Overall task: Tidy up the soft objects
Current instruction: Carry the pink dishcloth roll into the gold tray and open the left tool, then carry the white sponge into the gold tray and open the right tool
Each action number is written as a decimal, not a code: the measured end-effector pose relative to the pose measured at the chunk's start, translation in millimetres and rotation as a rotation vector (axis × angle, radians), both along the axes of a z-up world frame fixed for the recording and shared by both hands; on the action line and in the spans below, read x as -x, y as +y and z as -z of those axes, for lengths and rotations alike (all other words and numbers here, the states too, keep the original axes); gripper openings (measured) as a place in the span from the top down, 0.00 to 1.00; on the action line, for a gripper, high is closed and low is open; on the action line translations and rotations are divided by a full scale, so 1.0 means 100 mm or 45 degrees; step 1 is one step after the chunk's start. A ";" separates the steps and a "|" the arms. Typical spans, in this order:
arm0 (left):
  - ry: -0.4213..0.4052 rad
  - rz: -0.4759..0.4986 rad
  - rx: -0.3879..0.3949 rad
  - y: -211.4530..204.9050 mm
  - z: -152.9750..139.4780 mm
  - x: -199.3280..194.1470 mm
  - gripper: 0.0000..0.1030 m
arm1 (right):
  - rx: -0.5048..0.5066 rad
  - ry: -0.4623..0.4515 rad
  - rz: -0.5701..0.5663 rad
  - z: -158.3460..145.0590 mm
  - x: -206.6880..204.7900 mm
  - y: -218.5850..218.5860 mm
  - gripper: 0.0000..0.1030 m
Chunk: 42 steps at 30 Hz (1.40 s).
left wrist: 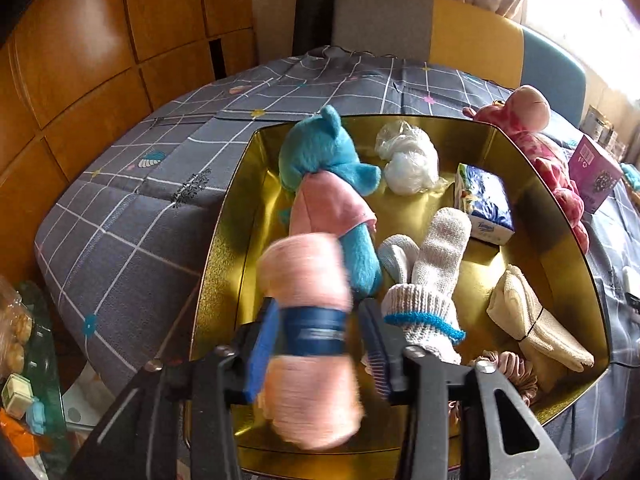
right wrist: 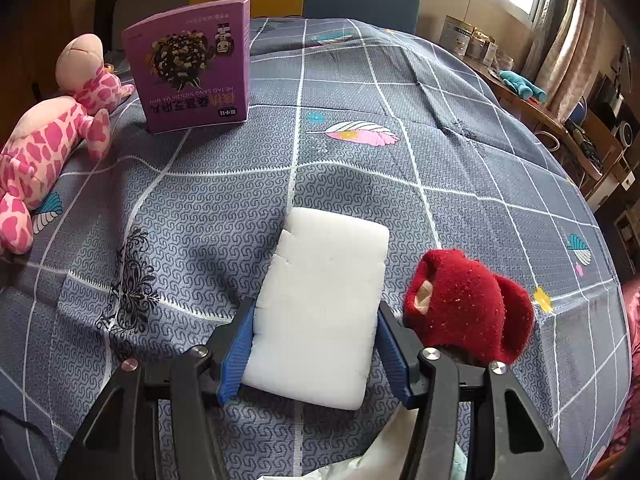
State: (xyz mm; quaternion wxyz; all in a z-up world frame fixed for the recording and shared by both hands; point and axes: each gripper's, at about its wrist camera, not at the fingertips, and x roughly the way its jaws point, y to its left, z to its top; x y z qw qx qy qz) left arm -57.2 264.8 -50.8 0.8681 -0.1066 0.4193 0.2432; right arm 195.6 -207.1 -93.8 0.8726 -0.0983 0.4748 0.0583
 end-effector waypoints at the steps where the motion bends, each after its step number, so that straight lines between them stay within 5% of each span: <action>1: -0.007 -0.002 -0.007 -0.02 -0.02 0.01 0.53 | 0.000 0.000 0.000 0.00 0.00 0.00 0.44; 25: -0.183 0.050 -0.040 -0.35 -0.51 0.22 0.51 | 0.016 -0.007 0.006 -0.01 0.00 0.03 0.44; 42: -0.190 0.069 -0.009 -0.45 -0.51 0.31 0.50 | 0.016 -0.003 0.060 -0.14 0.09 0.11 0.46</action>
